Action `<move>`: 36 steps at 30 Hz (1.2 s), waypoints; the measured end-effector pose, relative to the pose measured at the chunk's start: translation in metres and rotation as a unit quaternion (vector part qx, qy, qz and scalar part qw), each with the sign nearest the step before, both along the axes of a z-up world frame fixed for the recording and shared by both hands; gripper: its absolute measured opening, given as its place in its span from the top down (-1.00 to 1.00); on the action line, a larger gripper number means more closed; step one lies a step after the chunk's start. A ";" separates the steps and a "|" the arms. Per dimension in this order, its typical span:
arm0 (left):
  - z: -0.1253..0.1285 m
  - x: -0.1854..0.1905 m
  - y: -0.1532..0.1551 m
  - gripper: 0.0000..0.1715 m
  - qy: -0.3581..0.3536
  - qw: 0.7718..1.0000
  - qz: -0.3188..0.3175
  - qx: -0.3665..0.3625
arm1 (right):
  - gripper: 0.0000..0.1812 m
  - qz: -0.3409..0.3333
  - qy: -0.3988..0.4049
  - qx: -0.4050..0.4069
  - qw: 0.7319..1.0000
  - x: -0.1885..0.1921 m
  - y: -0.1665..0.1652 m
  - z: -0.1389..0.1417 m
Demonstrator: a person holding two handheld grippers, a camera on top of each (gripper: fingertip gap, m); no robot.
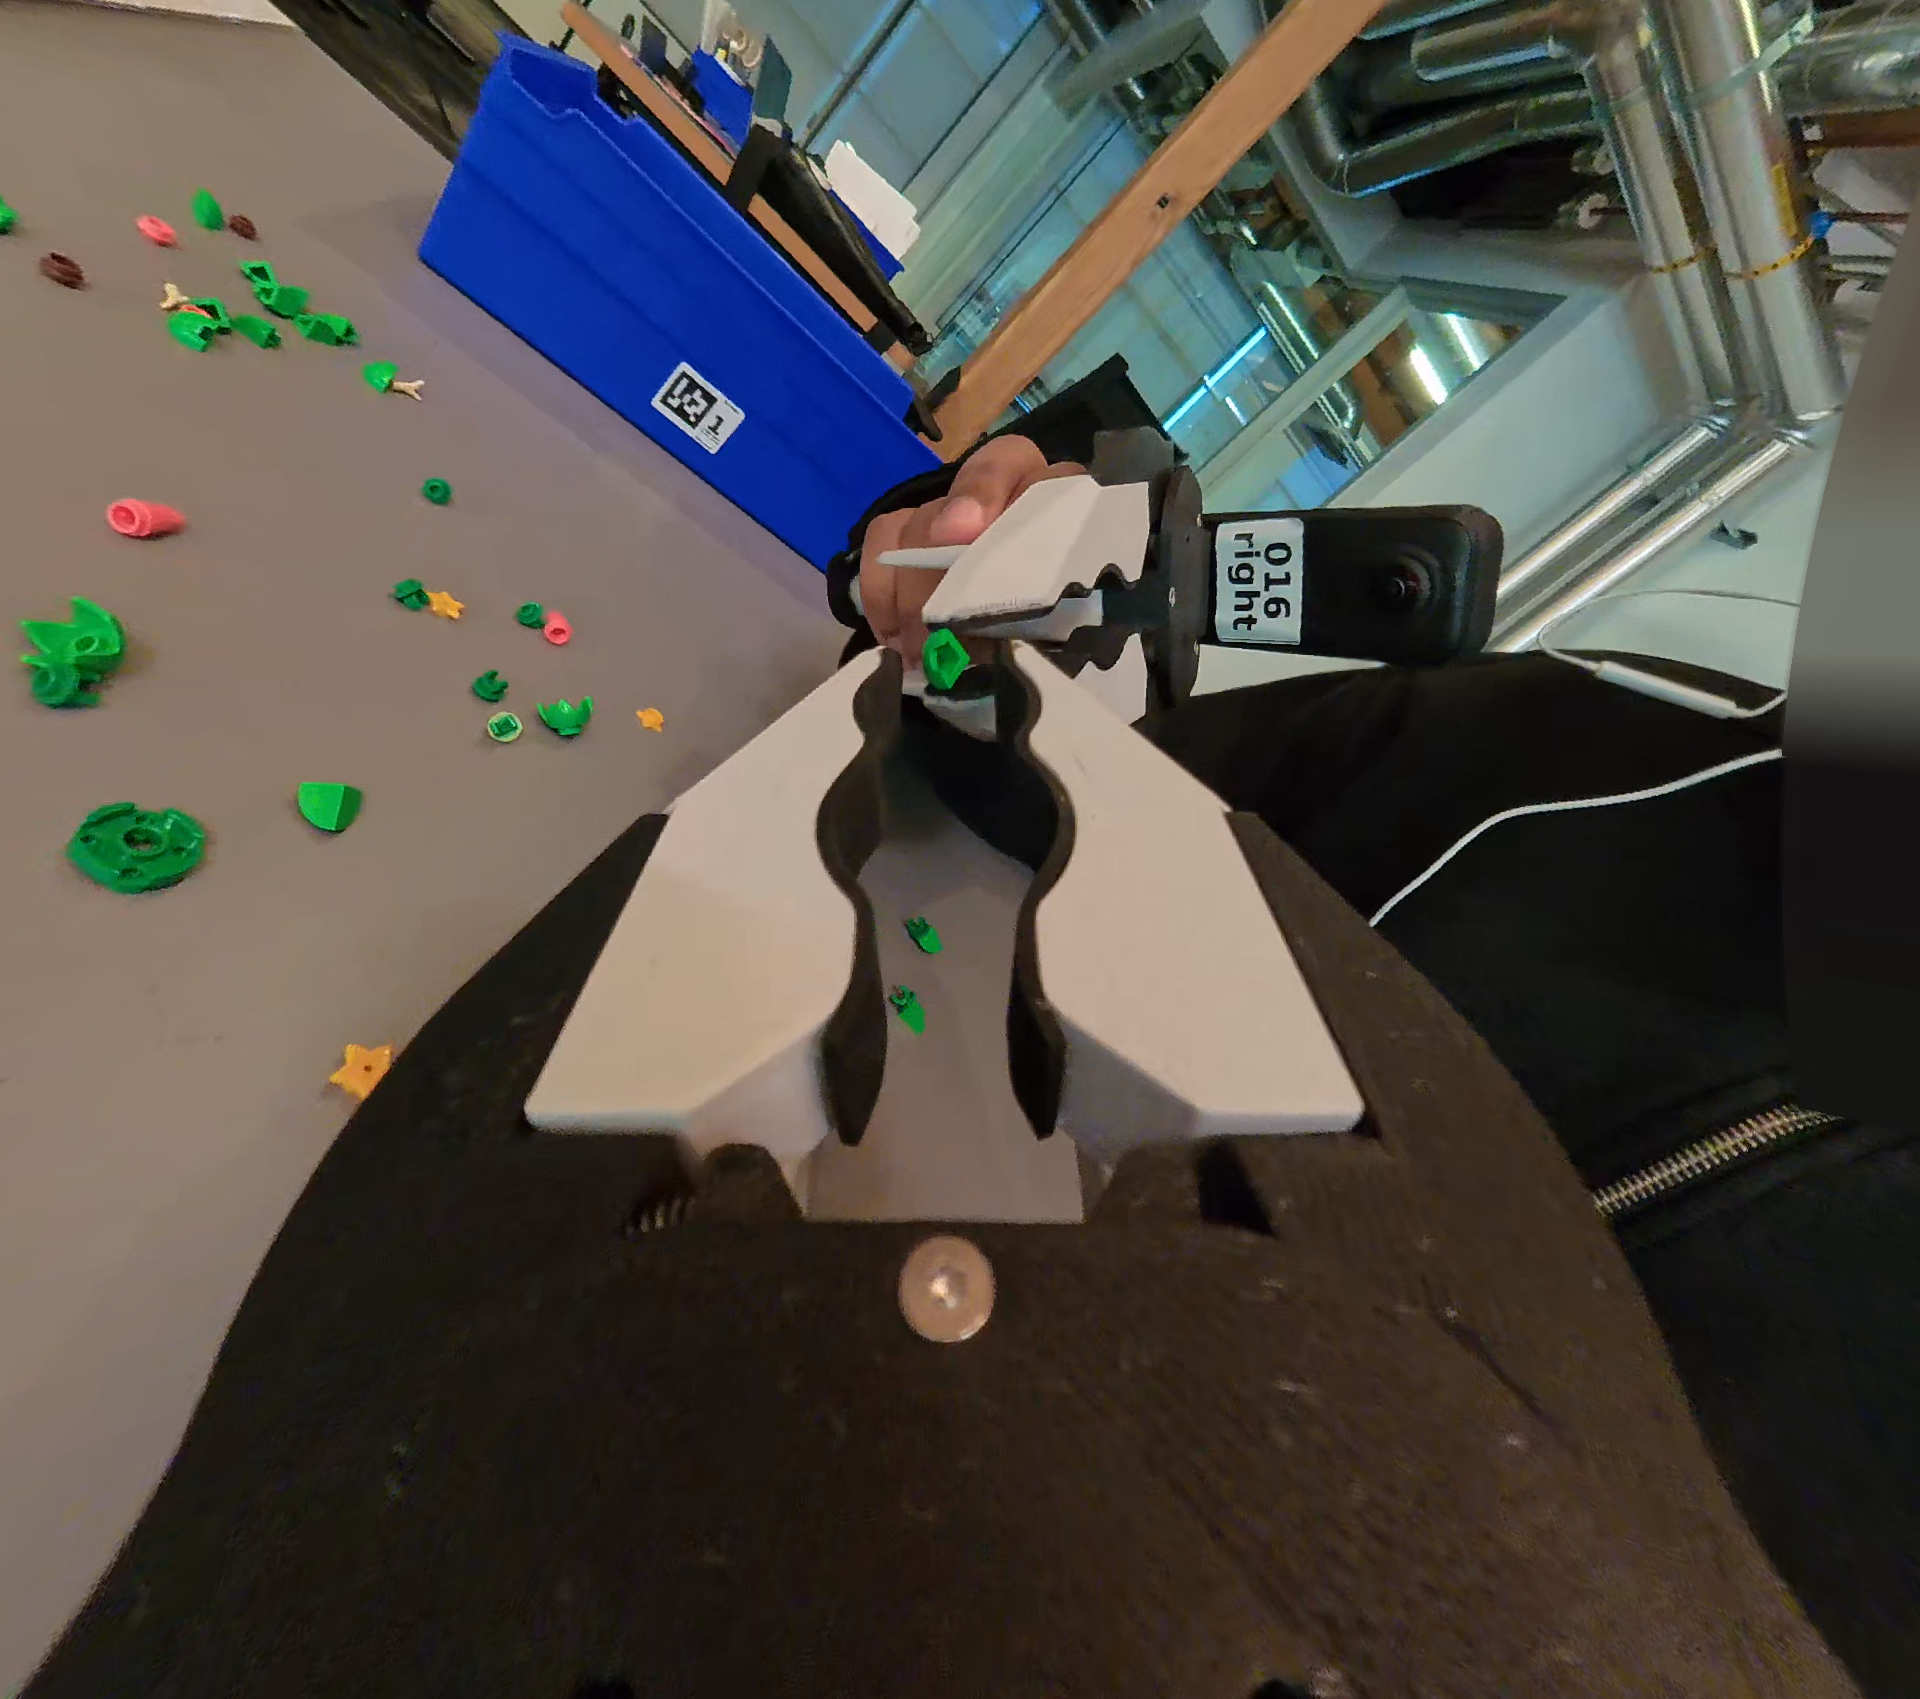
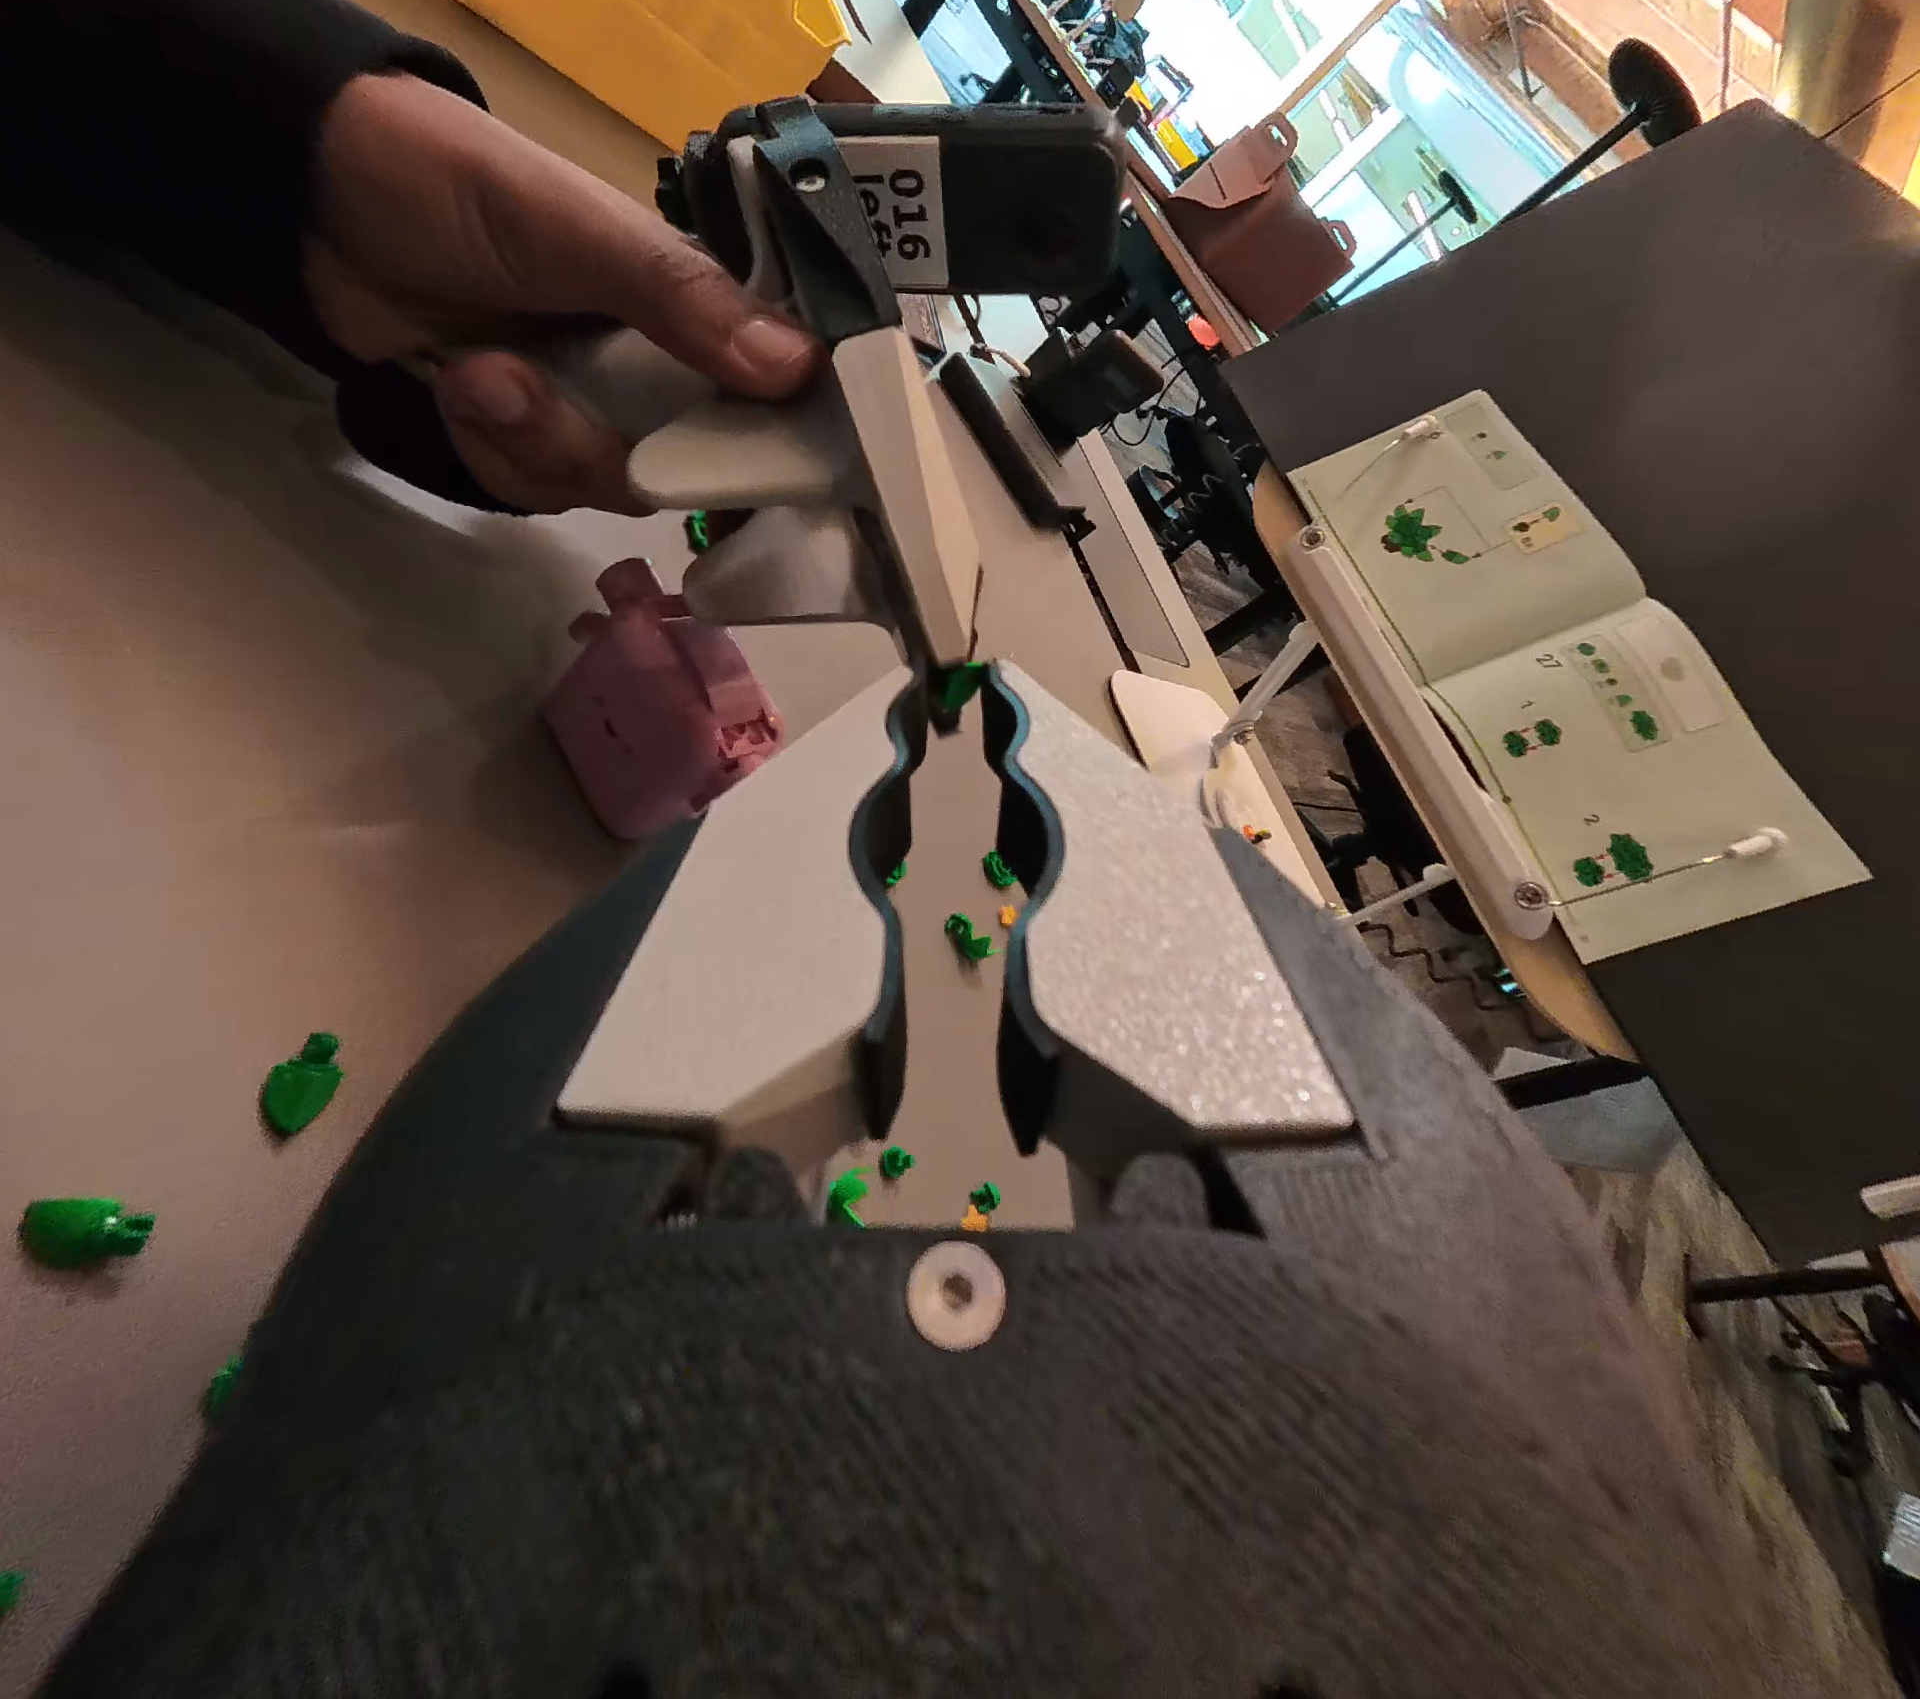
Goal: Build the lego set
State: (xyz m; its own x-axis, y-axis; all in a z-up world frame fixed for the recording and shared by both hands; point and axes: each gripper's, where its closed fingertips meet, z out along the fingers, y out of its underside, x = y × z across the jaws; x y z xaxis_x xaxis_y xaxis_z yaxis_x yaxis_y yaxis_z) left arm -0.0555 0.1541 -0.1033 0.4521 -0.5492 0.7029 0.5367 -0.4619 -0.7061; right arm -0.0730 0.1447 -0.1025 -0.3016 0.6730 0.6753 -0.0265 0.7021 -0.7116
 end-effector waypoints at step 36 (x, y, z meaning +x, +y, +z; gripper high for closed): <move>0.033 0.011 -0.013 0.96 -0.201 0.976 -0.087 0.021 | 0.95 0.044 0.053 -0.043 0.997 0.014 -0.013 0.025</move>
State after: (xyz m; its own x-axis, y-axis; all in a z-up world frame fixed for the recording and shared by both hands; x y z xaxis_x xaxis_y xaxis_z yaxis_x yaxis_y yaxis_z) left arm -0.0448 0.1406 -0.0706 0.0425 -0.6256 0.7790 0.6902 -0.5454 -0.4756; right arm -0.0587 0.1312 -0.0779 -0.2925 0.7032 0.6480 -0.1636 0.6309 -0.7584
